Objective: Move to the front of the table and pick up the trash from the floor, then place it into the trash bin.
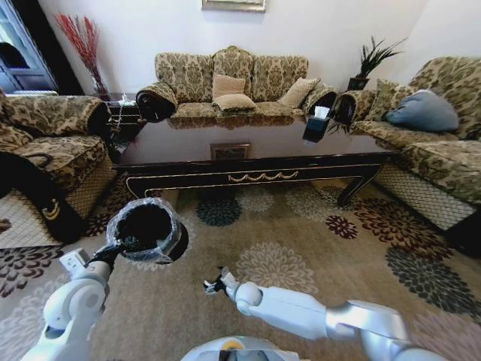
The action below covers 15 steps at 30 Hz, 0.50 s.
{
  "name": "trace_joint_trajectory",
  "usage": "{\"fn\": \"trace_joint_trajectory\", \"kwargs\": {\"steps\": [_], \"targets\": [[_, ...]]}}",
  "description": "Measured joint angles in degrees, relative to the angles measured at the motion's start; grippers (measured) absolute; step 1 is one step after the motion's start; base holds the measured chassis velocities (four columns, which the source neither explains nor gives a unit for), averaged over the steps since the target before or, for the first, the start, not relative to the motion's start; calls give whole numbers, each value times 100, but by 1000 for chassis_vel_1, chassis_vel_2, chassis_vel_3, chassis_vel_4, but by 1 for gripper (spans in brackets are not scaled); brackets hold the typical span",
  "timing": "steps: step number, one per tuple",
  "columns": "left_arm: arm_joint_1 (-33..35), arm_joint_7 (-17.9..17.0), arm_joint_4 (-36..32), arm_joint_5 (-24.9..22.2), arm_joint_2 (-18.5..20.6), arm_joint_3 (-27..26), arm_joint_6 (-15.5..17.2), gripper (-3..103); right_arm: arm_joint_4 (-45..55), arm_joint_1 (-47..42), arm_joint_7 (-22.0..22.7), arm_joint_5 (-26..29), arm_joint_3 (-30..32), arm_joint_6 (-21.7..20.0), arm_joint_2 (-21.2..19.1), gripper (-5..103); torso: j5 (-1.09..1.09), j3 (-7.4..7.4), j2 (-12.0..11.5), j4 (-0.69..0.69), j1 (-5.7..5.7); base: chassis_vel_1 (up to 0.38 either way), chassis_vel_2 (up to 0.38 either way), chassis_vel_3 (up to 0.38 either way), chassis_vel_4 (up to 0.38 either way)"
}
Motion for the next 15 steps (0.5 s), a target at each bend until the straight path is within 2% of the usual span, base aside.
{"fn": "trace_joint_trajectory", "kwargs": {"steps": [6,13,15], "targets": [[-11,2,0,-1,0,-7,-7,2,-63,57,-32,17,-259,-102,47,100,0,0,0,-1,0,0,0,0,0],[17,2,-29,1,-14,-19,-30,2,-319,18,12,14,-279,-97,233,100,1,0,0,0,0,0,0,0,0],[16,2,-44,2,-22,-18,-30,2,-398,-12,79,29,-280,-97,263,103,1,0,0,-1,0,0,0,0,0]]}}
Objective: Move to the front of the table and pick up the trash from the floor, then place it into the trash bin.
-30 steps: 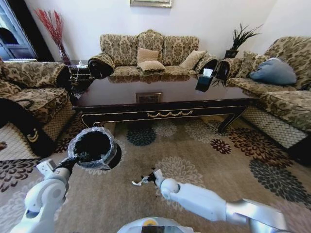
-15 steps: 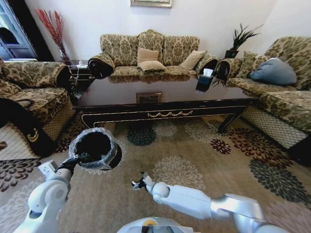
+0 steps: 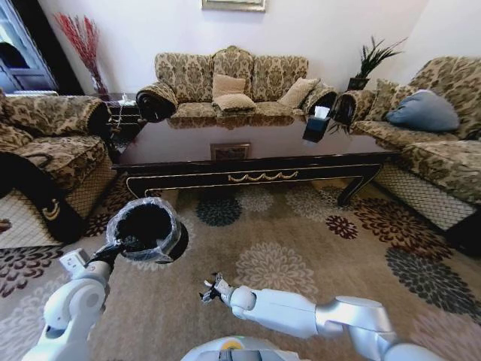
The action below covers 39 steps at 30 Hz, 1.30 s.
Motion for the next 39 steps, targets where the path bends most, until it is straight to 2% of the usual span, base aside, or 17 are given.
{"fn": "trace_joint_trajectory", "kwargs": {"steps": [1,3,6,8,11,12,15,17,18,19,21,24,26,28,36,39], "targets": [[-4,0,-5,8,-10,9,-1,2,-64,-25,40,26,5,0,15,95,0,0,0,0,0,0,0,0,0],[-6,0,-6,15,-17,17,-2,2,-107,-41,51,37,21,0,21,95,0,0,0,0,0,0,0,0,0],[-16,0,-6,39,-33,49,-2,2,-202,-78,71,65,91,0,34,79,0,0,0,0,0,0,0,0,0],[-20,0,-6,42,-35,54,-3,2,-219,-84,75,71,104,0,37,79,0,0,0,0,0,0,0,0,0],[-37,0,0,47,-36,71,-6,2,-273,-99,82,72,127,0,38,62,0,0,0,0,0,0,0,0,0],[-37,0,0,47,-36,71,-6,2,-273,-99,82,72,127,0,38,62,0,0,0,0,0,0,0,0,0],[-39,0,16,49,-34,77,-7,2,-327,-113,76,51,128,0,41,46,0,0,0,0,0,0,0,0,0],[-39,0,20,49,-32,77,-7,2,-336,-115,73,42,127,0,43,46,0,0,0,0,0,0,0,0,0],[-39,1,30,50,-28,77,-7,2,-360,-122,63,12,125,8,50,35,0,0,0,0,0,0,0,0,0],[-39,1,36,50,-27,77,-8,2,-368,-129,51,-6,124,13,57,30,0,0,0,0,0,0,0,0,0],[-39,1,39,50,-25,77,-10,2,-371,-134,38,-16,122,18,60,30,0,0,0,0,0,0,0,0,0],[-39,2,40,52,-22,77,-12,2,-372,-140,28,-26,115,24,63,14,0,0,0,0,0,0,0,0,0],[-39,2,40,52,-22,77,-12,2,-372,-141,28,-27,114,25,63,14,0,0,0,0,0,0,0,0,0],[-39,4,41,61,-26,83,-14,2,-376,-144,27,-47,112,41,64,2,0,0,0,0,0,0,0,0,0],[-57,10,113,129,-61,155,-30,2,-238,-100,45,-148,142,184,-79,0,1,0,0,0,0,0,0,0,0],[-103,16,183,139,-65,212,-31,2,42,17,42,-250,292,416,-277,0,2,0,0,0,0,0,0,0,0]]}}
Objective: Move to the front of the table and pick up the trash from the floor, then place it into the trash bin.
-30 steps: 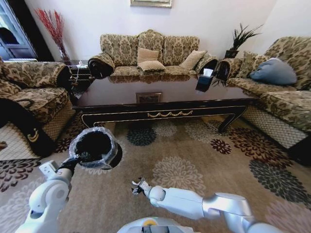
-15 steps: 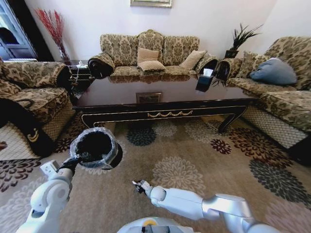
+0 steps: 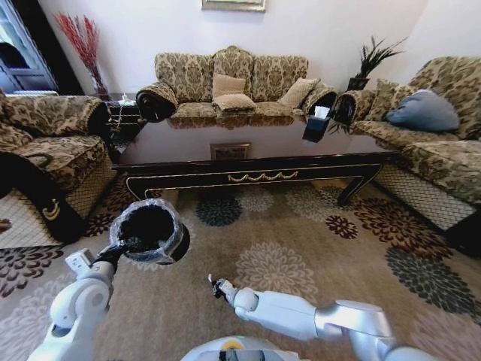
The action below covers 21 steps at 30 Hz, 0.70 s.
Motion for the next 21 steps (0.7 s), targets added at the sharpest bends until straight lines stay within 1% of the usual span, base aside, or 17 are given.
{"fn": "trace_joint_trajectory", "kwargs": {"steps": [2,5,7,10,13,14,18,21], "targets": [[-5,0,18,4,0,8,-1,2,50,18,-4,0,33,33,-32,0,0,0,0,0,0,0,0,0,0],[-28,25,173,94,-29,113,-16,2,665,237,-109,227,477,343,-353,0,-1,0,0,0,0,0,0,0,0],[-30,30,192,109,-36,132,-20,2,741,278,-115,280,549,381,-396,0,-1,0,0,0,0,0,0,0,0],[-55,59,217,105,-73,202,-34,2,1185,713,-41,705,1091,624,-570,0,-1,0,0,0,0,0,0,0,0],[-61,63,208,90,-80,205,-39,2,1251,906,41,864,1237,652,-605,0,-1,0,0,0,0,0,0,0,0],[-68,66,176,59,-84,209,-40,2,1314,1163,132,1046,1425,704,-663,0,-1,0,0,1,0,0,0,0,0],[-76,66,162,44,-86,225,-40,2,1466,1428,173,1209,1578,767,-806,0,-1,0,0,0,0,0,0,0,0],[-76,66,153,42,-104,266,-39,2,1883,1628,169,1412,1646,857,-965,0,-1,0,0,0,0,0,0,0,0]]}}
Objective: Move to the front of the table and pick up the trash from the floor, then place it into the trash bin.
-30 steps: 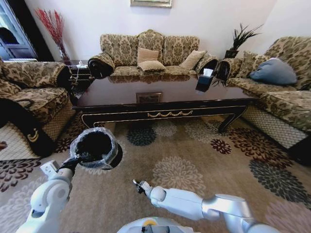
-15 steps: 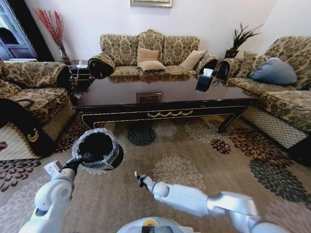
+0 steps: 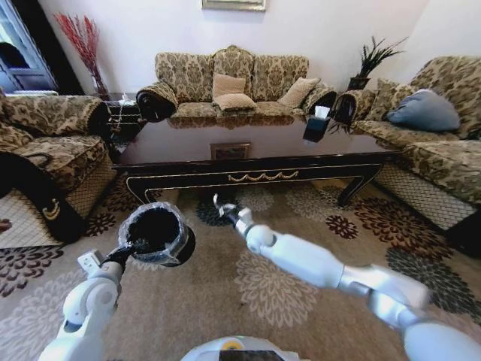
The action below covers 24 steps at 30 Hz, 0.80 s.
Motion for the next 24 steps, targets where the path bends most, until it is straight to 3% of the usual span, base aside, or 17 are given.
{"fn": "trace_joint_trajectory", "kwargs": {"steps": [5,11,24], "targets": [[-102,-77,2,-270,-29,78,149,2,612,247,-253,127,-281,401,-94,0,-1,0,0,1,0,0,0,0,0],[-320,-173,115,-430,-137,309,308,2,887,446,-629,-252,-964,888,-4,0,-1,0,0,0,0,0,0,0,0],[-539,-176,190,-481,-270,459,335,2,667,512,-695,-925,-1603,1172,322,0,-1,0,0,1,0,0,0,0,0]]}}
